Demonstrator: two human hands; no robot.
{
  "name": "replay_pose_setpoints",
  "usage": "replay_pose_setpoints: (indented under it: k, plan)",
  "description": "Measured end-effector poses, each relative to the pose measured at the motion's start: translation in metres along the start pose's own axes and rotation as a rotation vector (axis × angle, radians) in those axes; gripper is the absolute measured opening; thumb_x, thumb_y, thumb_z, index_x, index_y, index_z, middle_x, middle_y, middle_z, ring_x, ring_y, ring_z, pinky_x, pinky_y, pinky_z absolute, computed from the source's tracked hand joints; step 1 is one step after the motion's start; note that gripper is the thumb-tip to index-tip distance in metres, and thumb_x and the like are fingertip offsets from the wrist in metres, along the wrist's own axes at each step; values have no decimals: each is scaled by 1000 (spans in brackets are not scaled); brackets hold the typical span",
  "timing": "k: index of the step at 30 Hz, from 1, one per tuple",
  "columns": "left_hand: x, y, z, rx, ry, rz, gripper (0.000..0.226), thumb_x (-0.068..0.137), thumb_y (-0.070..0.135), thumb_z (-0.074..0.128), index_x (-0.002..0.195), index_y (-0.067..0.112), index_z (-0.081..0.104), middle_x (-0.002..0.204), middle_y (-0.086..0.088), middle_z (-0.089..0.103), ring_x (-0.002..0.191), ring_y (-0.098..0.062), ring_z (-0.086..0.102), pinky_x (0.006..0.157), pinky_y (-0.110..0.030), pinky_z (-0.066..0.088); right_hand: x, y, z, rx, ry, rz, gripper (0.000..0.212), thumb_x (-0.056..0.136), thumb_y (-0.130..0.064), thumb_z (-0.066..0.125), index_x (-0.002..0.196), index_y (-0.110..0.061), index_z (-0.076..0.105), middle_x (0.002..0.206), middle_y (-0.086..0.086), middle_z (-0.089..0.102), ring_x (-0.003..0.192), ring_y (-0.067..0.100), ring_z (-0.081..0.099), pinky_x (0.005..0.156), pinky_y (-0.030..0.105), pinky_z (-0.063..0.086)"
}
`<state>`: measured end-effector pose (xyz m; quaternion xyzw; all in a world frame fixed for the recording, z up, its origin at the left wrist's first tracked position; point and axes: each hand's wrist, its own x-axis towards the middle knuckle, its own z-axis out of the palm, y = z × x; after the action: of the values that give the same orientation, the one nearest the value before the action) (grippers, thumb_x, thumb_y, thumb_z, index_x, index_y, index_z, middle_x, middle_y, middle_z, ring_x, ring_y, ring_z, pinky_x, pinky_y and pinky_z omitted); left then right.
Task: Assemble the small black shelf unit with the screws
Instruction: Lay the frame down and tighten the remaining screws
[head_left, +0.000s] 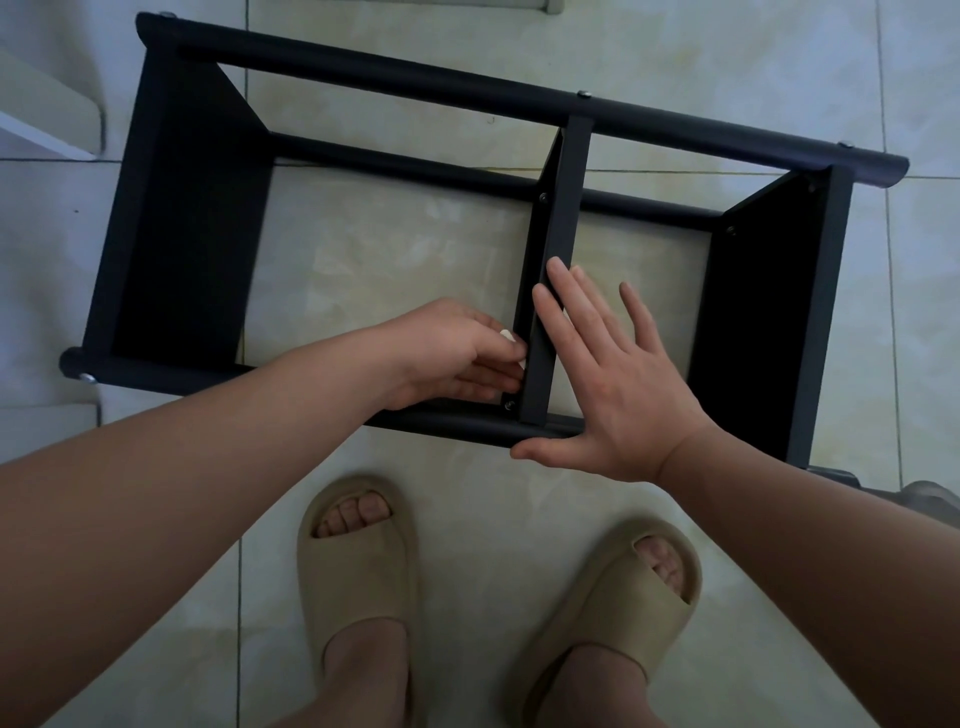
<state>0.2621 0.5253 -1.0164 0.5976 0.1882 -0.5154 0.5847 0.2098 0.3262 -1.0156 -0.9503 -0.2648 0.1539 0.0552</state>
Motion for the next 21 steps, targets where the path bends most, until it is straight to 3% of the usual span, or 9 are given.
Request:
replay_pose_setpoints:
  k: [6,9,11,17,21]
  plan:
    - [3,-3,3,120,70,101,11,97,16,64,99,8,70,84,-4,73,77,-11,71,71,-23,55,0,0,0,2,-3,-1,125,77,-95,30,162,-6,4,170,11,-7,157,26,-5,124,59,6]
    - [3,-4,7,240,66,116,19,98,11,61,108,-1,70,96,-13,75,83,-14,71,75,-23,56,0,1,0,4,4,-1,125,77,-95,29,162,-6,4,170,11,-7,157,26,-5,124,59,6]
    - [2,-3,9,229,41,112,19,99,9,58,109,-1,70,101,-15,76,87,-16,72,78,-24,56,0,0,1,8,11,-2,125,77,-95,31,162,-6,5,170,11,-6,157,26,-4,124,60,7]
    - [0,-1,3,71,53,117,8,97,12,63,90,13,66,78,-1,74,75,-11,73,67,-20,57,0,0,0,5,4,-3,125,77,-94,30,162,-6,5,170,11,-6,157,26,-4,124,59,7]
    - [0,-3,0,100,70,112,6,94,15,67,88,15,69,77,2,75,75,-10,72,72,-24,56,0,0,-1,2,-8,-3,125,78,-95,28,162,-6,3,170,11,-8,157,26,-6,124,59,6]
